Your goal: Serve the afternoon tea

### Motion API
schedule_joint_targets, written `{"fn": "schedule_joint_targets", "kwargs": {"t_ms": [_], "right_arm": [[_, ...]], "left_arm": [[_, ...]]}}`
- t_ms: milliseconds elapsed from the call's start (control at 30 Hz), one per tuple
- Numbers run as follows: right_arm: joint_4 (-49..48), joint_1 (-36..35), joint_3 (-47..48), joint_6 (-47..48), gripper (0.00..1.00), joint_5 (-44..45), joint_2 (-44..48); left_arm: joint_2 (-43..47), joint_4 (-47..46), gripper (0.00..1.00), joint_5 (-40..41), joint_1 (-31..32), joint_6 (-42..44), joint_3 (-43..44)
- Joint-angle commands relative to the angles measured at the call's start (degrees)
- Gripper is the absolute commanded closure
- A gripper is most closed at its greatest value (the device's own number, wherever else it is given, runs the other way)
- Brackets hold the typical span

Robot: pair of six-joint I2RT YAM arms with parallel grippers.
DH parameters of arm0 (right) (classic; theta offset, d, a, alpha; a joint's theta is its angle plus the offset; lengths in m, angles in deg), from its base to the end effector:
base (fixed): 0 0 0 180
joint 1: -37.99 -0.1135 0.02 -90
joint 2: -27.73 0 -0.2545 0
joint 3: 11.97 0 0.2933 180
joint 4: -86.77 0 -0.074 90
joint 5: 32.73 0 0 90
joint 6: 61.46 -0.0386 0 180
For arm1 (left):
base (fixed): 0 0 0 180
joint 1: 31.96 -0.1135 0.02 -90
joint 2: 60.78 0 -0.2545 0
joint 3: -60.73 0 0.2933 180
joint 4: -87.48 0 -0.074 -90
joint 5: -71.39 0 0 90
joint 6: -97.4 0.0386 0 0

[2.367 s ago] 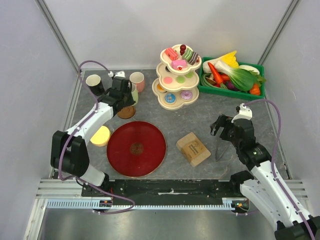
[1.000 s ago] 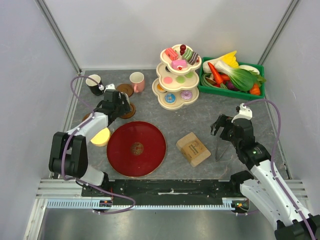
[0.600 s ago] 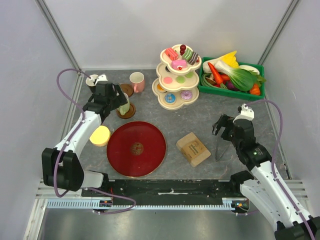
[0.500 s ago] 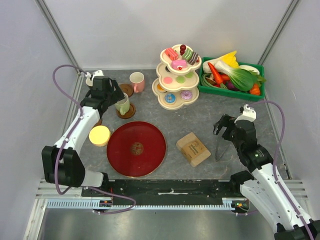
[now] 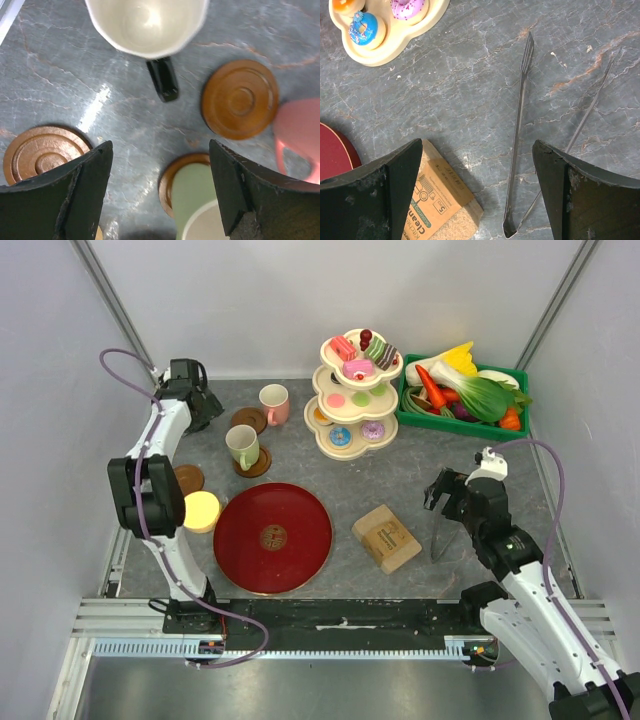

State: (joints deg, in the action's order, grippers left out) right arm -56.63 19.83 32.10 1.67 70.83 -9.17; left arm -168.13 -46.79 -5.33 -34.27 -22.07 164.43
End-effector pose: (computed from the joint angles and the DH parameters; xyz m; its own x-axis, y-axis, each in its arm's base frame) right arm 0.1972 0.0552 0.2481 -0.4657 0.3096 -0.8290 0.1138 0.9500 0.2909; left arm 0.4605 0.0275 0.2531 -0.5675 -0.5021 -0.6526 -0.5374 0.8263 -0.1685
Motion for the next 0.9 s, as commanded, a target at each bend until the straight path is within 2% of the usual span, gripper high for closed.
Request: {"fn": "schedule_joint_targets", "kwargs": {"t_ms": [0,233,467,600,867], "right_arm": [[-2.2,0.0,1.4,0.9,0.02,-0.2,-0.5],[-1.8,0.0,0.7,0.4,0.02,-0.3,0.1],[-1.9,0.0,0.9,0.5,0.02,0.1,-0.2],[-1.8,0.0,1.0,0.6,0.02,0.6,0.0],[-1.9,0.0,1.1,0.8,0.02,0.7,0.3]], "left_arm": [[-5.0,3.2,0.18,0.6,-1.7,0.6,7.0],[-13.0,4.4,0.25,1.0,-3.0,1.6,14.4],[-15.3,4.1,0.26,2.3,-3.0,3.0,17.6],[-16.5,5.9,0.36,3.2,-3.0,3.8,19.9],[-16.5,10.6,0.36,2.5,-3.0,3.5,20.6]]}}
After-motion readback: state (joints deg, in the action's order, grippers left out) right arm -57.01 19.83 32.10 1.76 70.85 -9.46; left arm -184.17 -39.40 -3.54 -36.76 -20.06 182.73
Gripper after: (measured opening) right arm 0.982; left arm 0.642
